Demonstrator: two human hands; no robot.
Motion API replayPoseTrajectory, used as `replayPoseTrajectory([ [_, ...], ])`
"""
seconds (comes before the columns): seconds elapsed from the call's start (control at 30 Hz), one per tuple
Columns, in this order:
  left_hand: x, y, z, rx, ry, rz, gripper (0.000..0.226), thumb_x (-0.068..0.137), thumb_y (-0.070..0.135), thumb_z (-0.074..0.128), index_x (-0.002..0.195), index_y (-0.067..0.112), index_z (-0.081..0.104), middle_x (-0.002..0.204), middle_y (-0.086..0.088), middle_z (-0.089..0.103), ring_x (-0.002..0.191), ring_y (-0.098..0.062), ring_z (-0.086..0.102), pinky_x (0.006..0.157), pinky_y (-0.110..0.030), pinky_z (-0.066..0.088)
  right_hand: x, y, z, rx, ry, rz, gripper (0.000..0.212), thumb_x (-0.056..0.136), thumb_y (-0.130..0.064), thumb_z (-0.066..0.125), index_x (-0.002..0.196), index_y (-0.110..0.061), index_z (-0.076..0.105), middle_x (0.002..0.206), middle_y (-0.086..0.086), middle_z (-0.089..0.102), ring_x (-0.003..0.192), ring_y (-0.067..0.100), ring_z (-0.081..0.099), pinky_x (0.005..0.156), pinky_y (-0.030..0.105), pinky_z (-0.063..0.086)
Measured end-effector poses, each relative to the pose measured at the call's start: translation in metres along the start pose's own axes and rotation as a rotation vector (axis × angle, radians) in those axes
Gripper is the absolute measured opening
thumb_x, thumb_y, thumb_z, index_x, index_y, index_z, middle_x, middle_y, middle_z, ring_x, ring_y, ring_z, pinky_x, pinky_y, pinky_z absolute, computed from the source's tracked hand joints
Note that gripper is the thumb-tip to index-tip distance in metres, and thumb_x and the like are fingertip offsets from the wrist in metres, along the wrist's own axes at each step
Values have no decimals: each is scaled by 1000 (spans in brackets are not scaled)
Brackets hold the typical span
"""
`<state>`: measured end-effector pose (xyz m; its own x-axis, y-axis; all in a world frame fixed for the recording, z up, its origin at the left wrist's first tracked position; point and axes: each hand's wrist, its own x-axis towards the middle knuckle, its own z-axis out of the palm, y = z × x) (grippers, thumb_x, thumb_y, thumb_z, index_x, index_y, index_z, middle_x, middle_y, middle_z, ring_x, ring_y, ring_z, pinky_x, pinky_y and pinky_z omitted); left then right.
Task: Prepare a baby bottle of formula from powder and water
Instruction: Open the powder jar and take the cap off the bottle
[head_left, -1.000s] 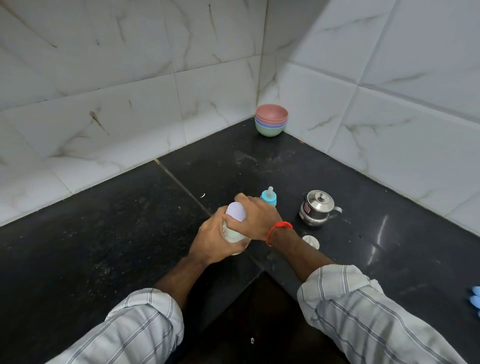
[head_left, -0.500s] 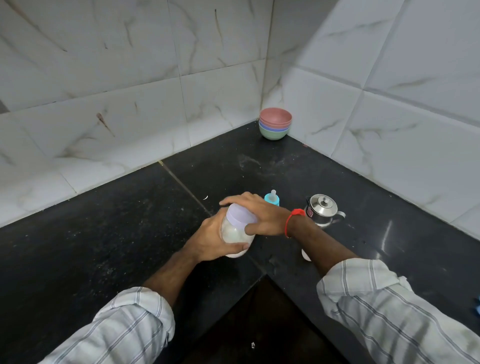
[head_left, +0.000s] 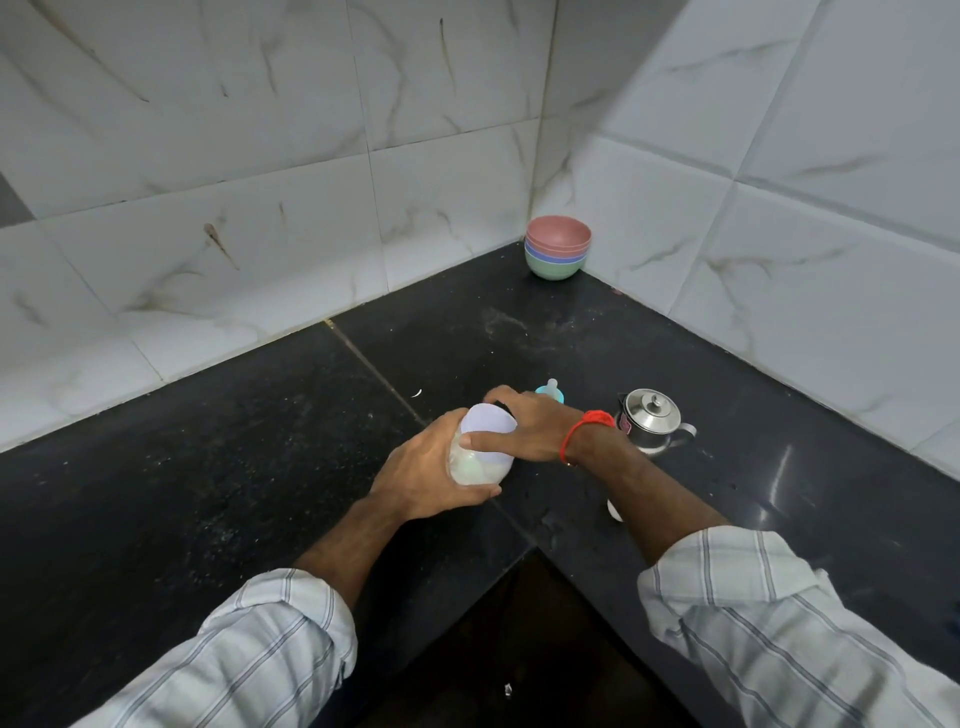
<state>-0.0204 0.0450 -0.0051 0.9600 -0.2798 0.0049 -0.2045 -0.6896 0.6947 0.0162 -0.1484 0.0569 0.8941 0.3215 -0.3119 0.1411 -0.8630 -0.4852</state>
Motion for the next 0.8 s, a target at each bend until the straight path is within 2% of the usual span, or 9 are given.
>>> replayPoseTrajectory([
  [0.07,1,0,0,5,-17,-1,104,55,61,88,142,42,34,137,22,50,118,-2,51,102,-31,46,0,0,1,36,-37,-42,62,79,-64,70,128,-31,50,118,1,60,103,30,64,88,45,58],
  [0.1,2,0,1,1,-21,-1,105,55,59,89,143,41,34,137,21,50,120,-3,51,102,-31,46,-1,1,1,28,-47,-90,59,79,-56,72,127,-31,50,117,1,58,103,29,61,88,45,57],
  [0.27,6,-2,-2,39,-51,41,100,58,53,90,143,39,38,135,19,50,122,-4,50,104,-30,45,-6,16,13,86,20,-279,72,60,-44,70,127,-36,45,125,-3,48,116,20,48,96,40,49],
  [0.37,7,-7,-3,-4,-131,26,98,56,53,90,139,44,39,133,24,53,119,-2,54,105,-36,48,-6,20,17,22,60,-491,55,65,-14,73,117,-26,57,122,-7,51,120,20,48,102,43,40],
  [0.47,4,-16,-2,-72,-171,-5,95,56,52,91,137,48,40,126,23,57,115,-3,58,97,-41,54,-6,18,11,69,203,-552,42,64,-2,61,104,-17,63,121,-2,55,125,21,49,105,40,30],
  [0.57,0,-26,1,-155,-68,-68,99,57,52,91,139,49,35,131,23,54,121,-4,54,103,-42,49,-8,25,4,245,326,-528,55,63,1,68,112,-22,56,125,0,50,127,23,47,105,37,39],
  [0.67,-2,-36,6,-193,132,-193,98,56,53,90,135,49,32,131,20,54,127,-8,48,111,-39,38,-11,40,25,404,381,-325,54,71,-11,86,108,-25,49,109,-7,50,100,19,54,83,36,52],
  [0.73,-2,-39,10,-158,232,-261,99,56,52,90,135,47,31,133,16,52,129,-12,42,112,-41,31,-12,49,47,353,369,-214,51,74,-29,87,103,-24,47,103,-4,53,89,18,55,77,36,52],
  [0.8,-1,-41,13,-175,267,-304,101,57,46,92,138,41,31,136,11,50,133,-17,40,109,-40,30,-14,52,65,199,257,-146,48,78,-35,83,107,-25,46,115,1,52,102,17,54,86,33,52],
])
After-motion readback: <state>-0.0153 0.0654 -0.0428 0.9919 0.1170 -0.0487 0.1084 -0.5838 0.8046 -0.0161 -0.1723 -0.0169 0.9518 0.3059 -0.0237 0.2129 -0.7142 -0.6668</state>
